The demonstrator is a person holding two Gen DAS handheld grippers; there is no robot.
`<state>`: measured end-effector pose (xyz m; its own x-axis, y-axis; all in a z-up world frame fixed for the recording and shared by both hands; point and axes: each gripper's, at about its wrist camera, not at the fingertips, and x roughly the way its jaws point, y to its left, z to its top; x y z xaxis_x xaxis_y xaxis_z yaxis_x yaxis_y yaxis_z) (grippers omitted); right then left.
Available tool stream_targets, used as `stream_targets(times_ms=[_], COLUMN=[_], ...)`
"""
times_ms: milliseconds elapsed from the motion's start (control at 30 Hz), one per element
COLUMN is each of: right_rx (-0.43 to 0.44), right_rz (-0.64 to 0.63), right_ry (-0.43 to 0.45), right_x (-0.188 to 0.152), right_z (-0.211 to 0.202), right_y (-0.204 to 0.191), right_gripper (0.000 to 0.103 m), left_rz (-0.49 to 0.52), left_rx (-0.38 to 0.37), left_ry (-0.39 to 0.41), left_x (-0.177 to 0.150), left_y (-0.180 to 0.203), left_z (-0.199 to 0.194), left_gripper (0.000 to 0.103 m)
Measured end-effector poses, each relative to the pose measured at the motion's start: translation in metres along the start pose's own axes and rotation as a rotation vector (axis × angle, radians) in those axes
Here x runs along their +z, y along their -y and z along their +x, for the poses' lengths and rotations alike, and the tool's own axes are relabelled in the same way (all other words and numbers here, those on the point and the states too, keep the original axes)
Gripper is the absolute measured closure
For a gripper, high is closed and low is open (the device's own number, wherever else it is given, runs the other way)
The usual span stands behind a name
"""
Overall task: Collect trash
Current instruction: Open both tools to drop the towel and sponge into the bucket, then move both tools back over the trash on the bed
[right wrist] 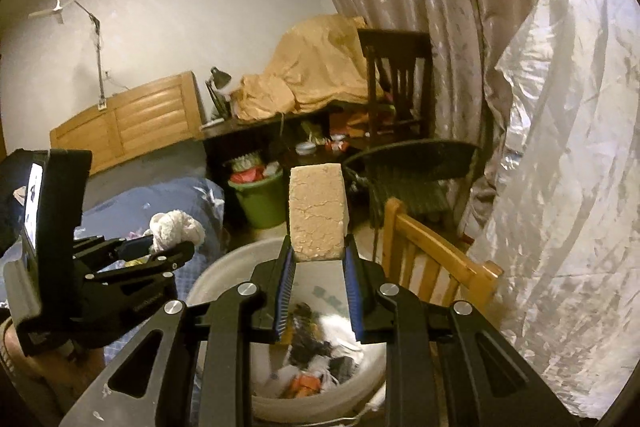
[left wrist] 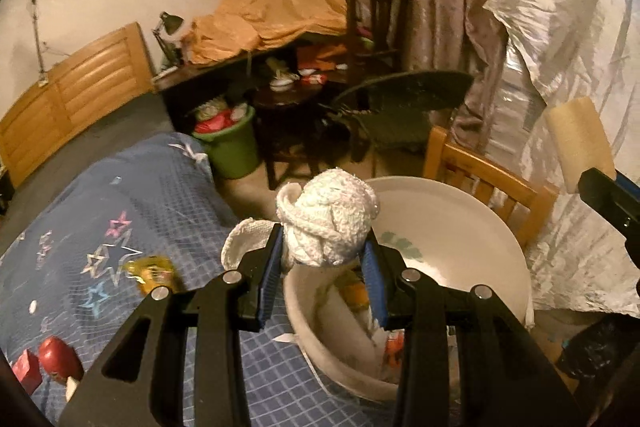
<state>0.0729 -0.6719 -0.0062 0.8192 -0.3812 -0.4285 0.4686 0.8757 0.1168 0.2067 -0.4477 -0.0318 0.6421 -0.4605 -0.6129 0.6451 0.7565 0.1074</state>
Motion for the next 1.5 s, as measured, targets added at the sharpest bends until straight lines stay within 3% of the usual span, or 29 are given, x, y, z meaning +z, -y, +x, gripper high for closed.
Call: stream_targets(times_ms=[233, 467, 500, 533, 600, 633, 933, 1100, 1167, 1267, 1500], right_rx=[0.004, 0.036, 0.033, 0.018, 0.006, 0.006, 0.002, 0.0, 0.011, 0.034, 0.175], right_rz=[0.013, 0.018, 0.009, 0.006, 0.024, 0.028, 0.063, 0.067, 0.069, 0.069, -0.019], right_ry=[-0.081, -0.155, -0.178, -0.205, -0.209, -0.207, -0.194, -0.171, -0.141, -0.067, 0.108], right_x=[-0.015, -0.022, -0.023, -0.024, -0.024, -0.024, -0.027, -0.03, -0.031, -0.033, -0.048], right_z=[0.02, 0.048, 0.056, 0.065, 0.07, 0.072, 0.073, 0.063, 0.054, 0.035, -0.011], right_y=[0.006, 0.003, 0.002, 0.002, 0.004, 0.004, 0.007, 0.003, -0.001, -0.014, -0.084], right_gripper=[0.079, 0.077, 0.072, 0.067, 0.046, 0.046, 0.046, 0.046, 0.044, 0.028, 0.022], left_rz=[-0.008, -0.005, 0.001, 0.001, -0.03, -0.043, -0.043, -0.051, -0.056, -0.072, -0.193], left_rx=[-0.164, -0.25, -0.243, -0.189, -0.162, -0.171, -0.146, -0.094, -0.066, -0.043, 0.018], left_ry=[-0.086, -0.114, -0.117, -0.125, -0.117, -0.109, -0.088, -0.074, -0.064, -0.051, -0.038], left_x=[-0.006, -0.007, -0.006, -0.006, -0.003, -0.002, 0.0, -0.005, -0.011, -0.025, -0.067], left_y=[-0.006, -0.003, -0.003, -0.004, -0.011, -0.015, -0.019, -0.022, -0.026, -0.038, -0.111], left_z=[0.028, 0.048, 0.051, 0.056, 0.057, 0.056, 0.051, 0.041, 0.031, 0.009, -0.057], left_gripper=[0.067, 0.065, 0.057, 0.041, 0.032, 0.031, 0.03, 0.03, 0.03, 0.03, 0.028])
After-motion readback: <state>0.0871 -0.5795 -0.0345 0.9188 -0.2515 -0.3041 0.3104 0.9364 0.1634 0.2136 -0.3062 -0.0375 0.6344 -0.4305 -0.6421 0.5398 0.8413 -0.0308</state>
